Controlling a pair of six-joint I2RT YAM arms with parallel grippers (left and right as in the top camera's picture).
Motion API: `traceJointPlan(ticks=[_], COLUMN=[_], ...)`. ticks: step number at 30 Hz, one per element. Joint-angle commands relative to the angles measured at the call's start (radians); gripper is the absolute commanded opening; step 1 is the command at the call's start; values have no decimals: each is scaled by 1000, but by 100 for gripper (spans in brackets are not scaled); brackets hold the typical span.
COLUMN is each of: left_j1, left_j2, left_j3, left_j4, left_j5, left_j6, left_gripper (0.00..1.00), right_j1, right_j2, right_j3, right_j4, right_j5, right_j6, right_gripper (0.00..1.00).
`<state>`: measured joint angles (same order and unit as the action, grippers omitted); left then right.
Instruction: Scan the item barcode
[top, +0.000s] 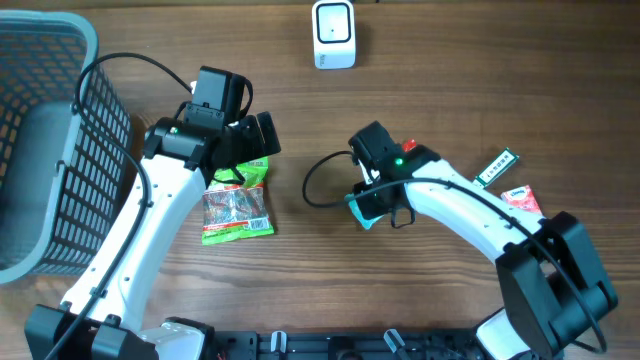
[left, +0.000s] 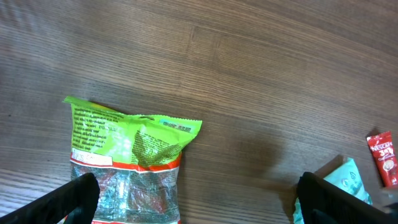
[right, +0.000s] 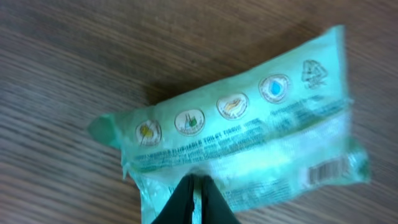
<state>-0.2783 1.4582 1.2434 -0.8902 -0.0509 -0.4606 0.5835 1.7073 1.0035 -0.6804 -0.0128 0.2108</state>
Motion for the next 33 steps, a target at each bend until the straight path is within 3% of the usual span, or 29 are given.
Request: traceJointPlan(ticks=[1, 2, 6, 9, 13, 15, 20, 24, 25, 26, 30, 31, 33], left_j1=[3, 4, 3, 3, 3, 3, 3, 3, 4, 3, 3, 3, 3], left_j2=[-12, -12, -12, -12, -12, -12, -12, -12, -12, -12, -12, -12, -12], left_j3=[0, 0, 0, 0, 0, 0, 0, 0, 0, 0, 0, 0, 0], left_j4=[-2, -2, -2, -2, -2, -2, -2, -2, -2, -2, -2, -2, -2], left_j5=[-14, -14, -14, -14, -14, -14, -14, -14, -14, -14, -14, -14, -14], left_j6=[16, 16, 16, 16, 16, 16, 16, 16, 16, 16, 16, 16, 16], left_gripper=[100, 100, 100, 100, 100, 100, 100, 100, 100, 100, 100, 100, 100], right_j1=[1, 1, 1, 2, 11, 32, 58, 58, 59, 59, 58, 57, 56], right_j2=[4, 4, -25, -68, -97, -91, -78, -78, -78, -78, -78, -78, -78], right_j3=[-87, -94, -32, 66, 123, 120, 116, 116, 116, 116, 116, 116, 116], right_j4=[59, 62, 2, -79, -97, -85, -67, -40, -34, -29, -19, -19, -20], right_j5=[-56, -56, -131, -235, -339, -372, -348, -351, -359, -367, -349, -302, -179], right_j6=[-2, -4, -95, -115, -148, -171, -182, -130, -101, -71, -45, -14, 93], right_gripper=[8, 4, 5, 18, 21, 32, 70, 82, 95, 99, 98, 84, 74])
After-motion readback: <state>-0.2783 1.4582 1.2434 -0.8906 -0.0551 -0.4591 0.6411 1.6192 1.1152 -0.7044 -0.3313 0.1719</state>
